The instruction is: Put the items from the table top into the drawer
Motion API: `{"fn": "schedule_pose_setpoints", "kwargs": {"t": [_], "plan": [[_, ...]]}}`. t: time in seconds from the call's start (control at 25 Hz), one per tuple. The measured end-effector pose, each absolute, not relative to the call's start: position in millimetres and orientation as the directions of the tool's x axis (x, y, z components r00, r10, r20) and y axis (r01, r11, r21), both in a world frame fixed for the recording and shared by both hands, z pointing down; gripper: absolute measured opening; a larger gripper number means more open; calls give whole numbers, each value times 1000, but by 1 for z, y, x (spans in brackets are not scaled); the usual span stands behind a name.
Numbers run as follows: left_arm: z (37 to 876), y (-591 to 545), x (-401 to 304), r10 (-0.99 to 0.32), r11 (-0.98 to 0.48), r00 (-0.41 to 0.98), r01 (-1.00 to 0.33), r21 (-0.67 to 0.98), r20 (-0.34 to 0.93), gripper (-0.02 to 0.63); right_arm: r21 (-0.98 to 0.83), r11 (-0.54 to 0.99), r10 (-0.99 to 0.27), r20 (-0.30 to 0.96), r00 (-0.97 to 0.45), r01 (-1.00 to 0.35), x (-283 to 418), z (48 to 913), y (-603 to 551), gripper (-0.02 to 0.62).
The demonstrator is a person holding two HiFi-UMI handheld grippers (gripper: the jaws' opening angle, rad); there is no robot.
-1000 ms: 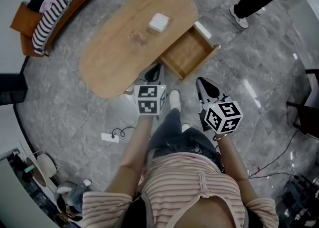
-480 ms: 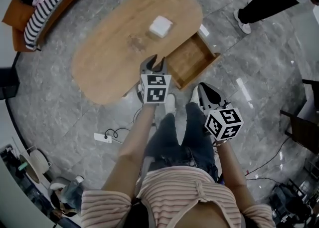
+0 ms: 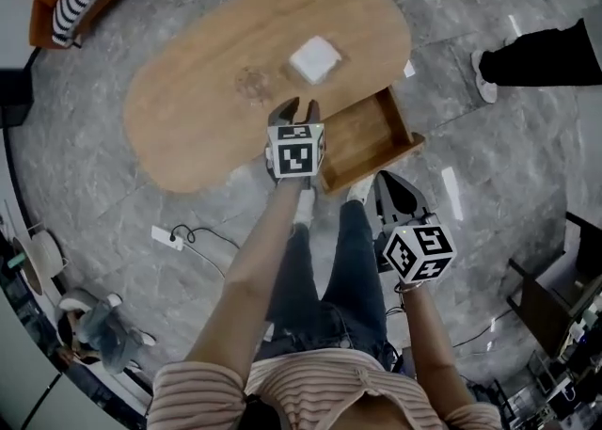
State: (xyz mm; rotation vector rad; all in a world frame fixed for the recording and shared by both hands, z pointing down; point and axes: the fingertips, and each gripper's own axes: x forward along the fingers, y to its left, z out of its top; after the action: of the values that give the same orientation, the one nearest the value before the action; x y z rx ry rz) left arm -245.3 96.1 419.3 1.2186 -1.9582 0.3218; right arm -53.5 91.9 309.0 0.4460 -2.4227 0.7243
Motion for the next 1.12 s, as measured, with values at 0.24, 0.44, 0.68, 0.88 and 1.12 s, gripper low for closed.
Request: {"fn": "schedule_pose_setpoints", "kwargs": {"t": [0.24,0.44,0.68,0.88,1.12], "plan": [[465,67,-270,-578,648,-279,-728,224,767,110,-414,826,-37,638,-769,-383,-70,348,54,9],[498,50,-295,-529,752,-335,-610,248,780,110,-450,832,59,653,-755,-324,-80,377,36,8],[527,42,-314,-482,827,-370,-491,273,794,110,-483,825,126,663,-738,-293,-80,403,18,8],[550,40,-318,-458,863,-363,-401,308,811,112,-498,819,155,672,-724,-287,-78,419,8,8],[556,38,-321,-457,870,-391,-384,309,799,86,-511,809,172,679,-714,-290,-75,430,5,9]]}}
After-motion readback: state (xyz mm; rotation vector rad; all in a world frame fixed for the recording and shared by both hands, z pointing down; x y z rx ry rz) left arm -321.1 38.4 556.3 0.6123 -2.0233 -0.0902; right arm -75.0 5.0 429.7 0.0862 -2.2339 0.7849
